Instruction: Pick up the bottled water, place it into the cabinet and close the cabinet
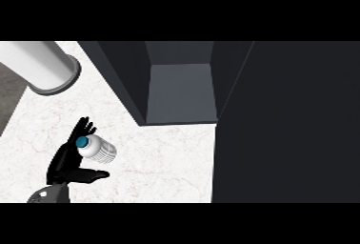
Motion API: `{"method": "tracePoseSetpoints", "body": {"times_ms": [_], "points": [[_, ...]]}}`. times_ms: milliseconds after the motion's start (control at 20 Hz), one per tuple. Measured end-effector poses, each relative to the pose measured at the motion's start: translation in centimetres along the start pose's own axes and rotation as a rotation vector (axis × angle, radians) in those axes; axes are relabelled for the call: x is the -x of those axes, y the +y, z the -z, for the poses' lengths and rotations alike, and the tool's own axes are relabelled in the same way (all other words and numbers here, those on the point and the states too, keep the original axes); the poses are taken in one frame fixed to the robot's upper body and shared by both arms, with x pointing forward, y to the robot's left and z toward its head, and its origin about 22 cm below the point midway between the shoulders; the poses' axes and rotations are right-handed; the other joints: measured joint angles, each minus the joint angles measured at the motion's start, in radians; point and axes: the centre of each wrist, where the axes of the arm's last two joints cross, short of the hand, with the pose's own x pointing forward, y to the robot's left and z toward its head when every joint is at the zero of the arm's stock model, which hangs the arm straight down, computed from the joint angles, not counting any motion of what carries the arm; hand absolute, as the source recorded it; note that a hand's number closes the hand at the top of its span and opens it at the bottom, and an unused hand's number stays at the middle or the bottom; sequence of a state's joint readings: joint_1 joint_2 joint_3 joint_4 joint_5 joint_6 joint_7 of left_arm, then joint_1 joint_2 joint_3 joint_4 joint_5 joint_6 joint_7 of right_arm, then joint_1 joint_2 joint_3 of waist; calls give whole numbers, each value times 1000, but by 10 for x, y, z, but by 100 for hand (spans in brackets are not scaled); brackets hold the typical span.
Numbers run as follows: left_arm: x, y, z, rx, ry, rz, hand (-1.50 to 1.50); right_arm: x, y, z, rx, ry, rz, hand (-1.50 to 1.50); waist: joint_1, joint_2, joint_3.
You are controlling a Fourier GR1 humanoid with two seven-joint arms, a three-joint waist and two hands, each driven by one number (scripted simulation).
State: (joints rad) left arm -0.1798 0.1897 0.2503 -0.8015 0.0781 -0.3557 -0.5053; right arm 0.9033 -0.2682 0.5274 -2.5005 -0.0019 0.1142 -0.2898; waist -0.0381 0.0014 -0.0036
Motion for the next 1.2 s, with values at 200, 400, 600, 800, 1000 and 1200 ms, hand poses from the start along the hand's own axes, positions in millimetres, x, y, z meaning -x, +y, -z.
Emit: {"method": "tracePoseSetpoints", "body": {"times_ms": [200,400,600,800,1000,1200], "points": [[15,-3,4,33,-9,-19,150,0,0,-3,3,-5,-8,-150,0,1,0],[30,-8,1,38,-28,-47,150,-1,2,-7,-4,-2,-4,-150,-3,2,-1],[36,-13,4,44,-51,23,150,-1,4,-11,2,2,3,-150,-6,1,0],[35,-15,11,34,-122,121,150,-1,3,-11,-3,-3,-6,-150,-6,3,1],[37,-24,15,51,-189,198,150,-2,1,-13,1,1,-24,-150,0,0,3],[47,-42,11,43,-238,214,150,-2,1,-13,5,4,-28,-150,10,-4,7]]}}
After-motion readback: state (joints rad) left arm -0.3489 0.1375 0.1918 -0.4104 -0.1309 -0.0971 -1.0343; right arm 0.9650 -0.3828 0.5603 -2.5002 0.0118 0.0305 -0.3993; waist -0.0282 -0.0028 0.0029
